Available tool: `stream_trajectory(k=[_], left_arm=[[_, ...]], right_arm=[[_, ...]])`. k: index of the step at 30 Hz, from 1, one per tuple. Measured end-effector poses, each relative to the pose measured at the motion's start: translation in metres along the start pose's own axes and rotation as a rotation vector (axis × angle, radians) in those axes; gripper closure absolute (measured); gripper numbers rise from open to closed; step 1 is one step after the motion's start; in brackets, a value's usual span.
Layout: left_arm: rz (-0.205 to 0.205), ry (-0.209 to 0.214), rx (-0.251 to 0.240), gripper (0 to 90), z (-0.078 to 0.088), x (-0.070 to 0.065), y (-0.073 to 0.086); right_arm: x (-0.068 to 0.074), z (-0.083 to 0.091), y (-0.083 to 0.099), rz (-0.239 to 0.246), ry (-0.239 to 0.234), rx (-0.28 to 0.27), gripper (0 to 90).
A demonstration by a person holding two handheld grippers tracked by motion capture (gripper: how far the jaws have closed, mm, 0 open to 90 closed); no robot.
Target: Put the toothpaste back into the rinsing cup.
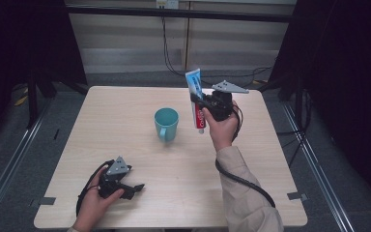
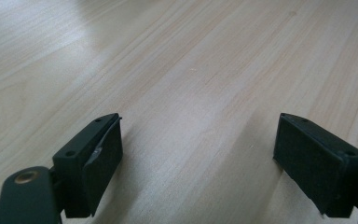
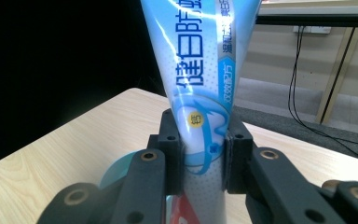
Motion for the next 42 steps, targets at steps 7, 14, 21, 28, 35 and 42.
stream_trajectory(k=[7,14,21,28,35,42], left_arm=[[-0.009,-0.001,0.0,15.1,0.0,0.0,0.0],[-0.015,-0.008,0.001,15.2,0.001,0.001,0.0],[-0.014,-0.005,0.002,15.2,0.001,0.0,0.0],[-0.014,0.001,0.005,15.2,0.001,0.0,0.001],[-0.014,0.001,0.004,15.3,0.001,-0.001,0.001],[-0.014,0.002,0.004,15.3,0.001,-0.001,0.001]], right_arm=[[0.002,-0.005,-0.006,0.0,-0.009,-0.012,73.6],[0.004,-0.011,-0.01,-0.002,-0.016,-0.021,73.5],[0.006,-0.019,-0.011,-0.003,-0.022,-0.027,73.5],[0.008,-0.024,-0.013,-0.002,-0.031,-0.031,73.4],[0.008,-0.03,-0.013,-0.009,-0.037,-0.032,73.4],[0.01,-0.036,-0.013,-0.02,-0.05,-0.039,73.4]])
Point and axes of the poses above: each handheld gripper's, and its own axes: z roughly backward along the jaws, y roughly out of its underside, x roughly to its left, the point moved 6 cm from there along -z, roughly forward along the jaws, and after that the axes turned 6 degrees about -z, right-handed, at the moved point
